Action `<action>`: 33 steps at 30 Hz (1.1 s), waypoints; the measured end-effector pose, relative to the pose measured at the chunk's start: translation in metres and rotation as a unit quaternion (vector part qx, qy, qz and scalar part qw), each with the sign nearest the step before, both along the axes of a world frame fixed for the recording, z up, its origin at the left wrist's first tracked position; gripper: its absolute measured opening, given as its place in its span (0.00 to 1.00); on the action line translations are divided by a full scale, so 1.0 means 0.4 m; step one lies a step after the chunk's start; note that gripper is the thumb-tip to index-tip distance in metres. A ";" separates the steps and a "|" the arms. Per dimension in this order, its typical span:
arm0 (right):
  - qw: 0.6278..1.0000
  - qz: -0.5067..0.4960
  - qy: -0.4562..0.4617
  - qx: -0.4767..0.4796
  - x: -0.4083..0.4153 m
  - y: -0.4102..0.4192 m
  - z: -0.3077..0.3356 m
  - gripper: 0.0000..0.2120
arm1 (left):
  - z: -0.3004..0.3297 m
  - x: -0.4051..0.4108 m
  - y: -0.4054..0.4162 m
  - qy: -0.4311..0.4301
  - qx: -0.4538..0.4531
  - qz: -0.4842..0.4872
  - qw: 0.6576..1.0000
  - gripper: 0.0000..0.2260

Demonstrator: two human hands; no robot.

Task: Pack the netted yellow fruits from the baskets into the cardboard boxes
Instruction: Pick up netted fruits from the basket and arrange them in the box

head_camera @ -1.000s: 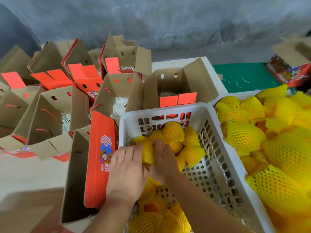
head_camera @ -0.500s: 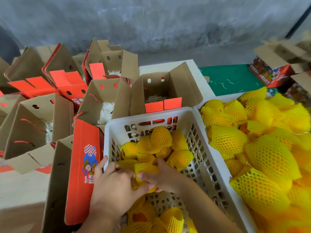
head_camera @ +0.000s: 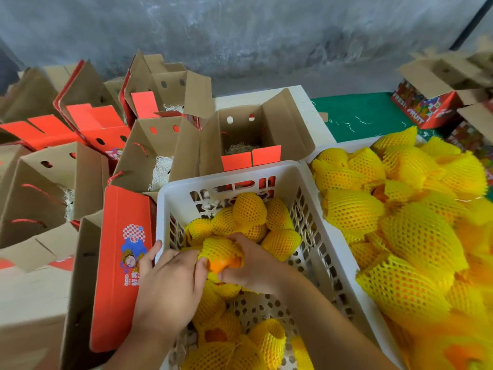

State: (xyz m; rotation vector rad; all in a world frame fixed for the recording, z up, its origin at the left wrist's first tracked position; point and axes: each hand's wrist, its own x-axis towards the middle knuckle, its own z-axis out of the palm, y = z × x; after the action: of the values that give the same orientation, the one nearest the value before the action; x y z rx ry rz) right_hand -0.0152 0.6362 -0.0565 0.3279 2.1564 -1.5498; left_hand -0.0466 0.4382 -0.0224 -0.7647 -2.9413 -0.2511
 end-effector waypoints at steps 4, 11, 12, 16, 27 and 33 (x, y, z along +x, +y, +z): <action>0.998 -0.054 0.024 0.001 -0.006 -0.004 -0.006 0.37 | 0.005 0.008 -0.008 -0.038 0.074 -0.024 0.996 0.15; 0.979 0.002 -0.022 -0.201 -0.011 0.030 0.032 0.25 | -0.006 -0.003 -0.016 -0.038 -0.006 -0.061 0.997 0.47; 0.978 0.011 -0.023 -0.208 -0.010 0.029 0.041 0.23 | -0.006 -0.004 -0.016 -0.037 -0.002 -0.060 0.998 0.44; 0.979 0.035 -0.041 -0.199 -0.010 0.024 0.047 0.25 | -0.002 -0.002 -0.015 -0.038 0.023 -0.053 0.998 0.40; 0.922 -0.292 0.225 0.121 -0.086 0.058 -0.037 0.27 | 0.008 0.004 0.002 -0.031 0.020 -0.004 0.999 0.36; 0.939 -0.204 0.141 0.239 -0.215 0.047 -0.095 0.34 | 0.010 0.008 0.002 -0.032 0.010 0.000 0.999 0.37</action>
State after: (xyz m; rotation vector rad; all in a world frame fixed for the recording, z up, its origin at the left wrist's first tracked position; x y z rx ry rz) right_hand -0.1012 0.6549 -0.0945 0.7961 2.8294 -1.3064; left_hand -0.0435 0.4391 -0.0183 -0.7684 -2.9941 -0.3116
